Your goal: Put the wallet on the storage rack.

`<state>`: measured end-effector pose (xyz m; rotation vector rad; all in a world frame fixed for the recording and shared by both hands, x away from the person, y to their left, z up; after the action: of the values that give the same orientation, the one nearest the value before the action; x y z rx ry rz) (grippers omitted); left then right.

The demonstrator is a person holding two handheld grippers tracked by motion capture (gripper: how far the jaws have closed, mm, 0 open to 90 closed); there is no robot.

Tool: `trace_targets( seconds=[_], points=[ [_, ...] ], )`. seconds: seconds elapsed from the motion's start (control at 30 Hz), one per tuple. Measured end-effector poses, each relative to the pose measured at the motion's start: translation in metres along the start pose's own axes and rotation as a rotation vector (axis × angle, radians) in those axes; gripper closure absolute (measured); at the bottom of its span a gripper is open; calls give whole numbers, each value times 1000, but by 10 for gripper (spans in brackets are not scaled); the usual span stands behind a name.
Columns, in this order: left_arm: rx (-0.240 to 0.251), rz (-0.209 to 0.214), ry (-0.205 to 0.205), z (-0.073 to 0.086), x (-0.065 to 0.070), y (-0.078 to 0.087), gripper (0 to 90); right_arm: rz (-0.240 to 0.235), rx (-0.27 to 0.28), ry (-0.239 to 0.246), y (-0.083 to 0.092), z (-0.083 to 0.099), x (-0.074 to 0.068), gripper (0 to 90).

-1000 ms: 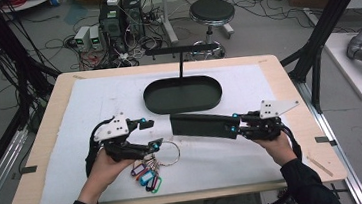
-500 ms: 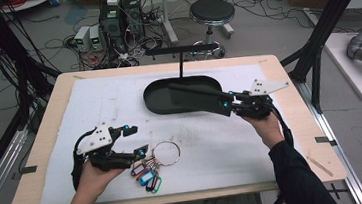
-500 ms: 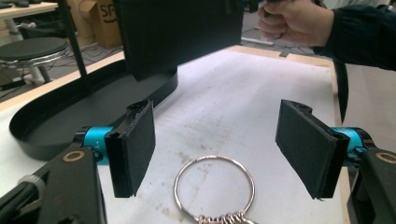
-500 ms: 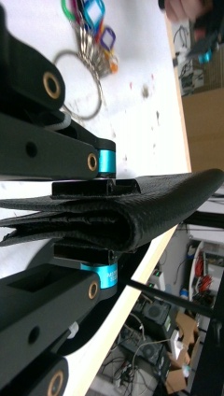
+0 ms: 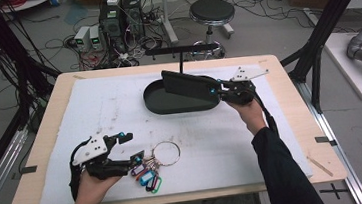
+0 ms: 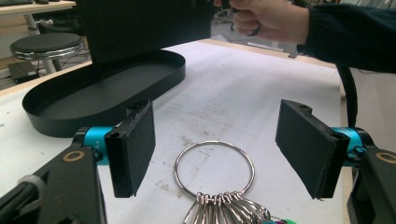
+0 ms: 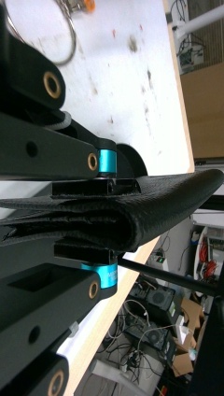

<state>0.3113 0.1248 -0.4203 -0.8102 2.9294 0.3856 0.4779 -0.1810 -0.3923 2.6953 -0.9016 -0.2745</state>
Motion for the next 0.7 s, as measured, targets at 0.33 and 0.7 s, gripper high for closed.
trace_targets(
  seconds=[0.33, 0.7],
  points=[
    [21, 7, -1, -1, 2, 2, 287, -8, -7, -23, -36, -2, 4, 753],
    [25, 18, -10, 0, 7, 3, 287, -4, -46, -28, -71, 4, 7, 752]
  ],
)
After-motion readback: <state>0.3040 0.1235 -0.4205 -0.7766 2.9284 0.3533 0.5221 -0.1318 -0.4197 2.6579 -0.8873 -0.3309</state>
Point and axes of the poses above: each handheld gripper's, and its own axes: y roughly backward along the jaws, z roughly out of its underside, x roughly to its right, the point moved 8 cm from there along -y, roughly forward along the jaws, and after that the axes turned 9 degrees about -y, right-handed, at the moved point
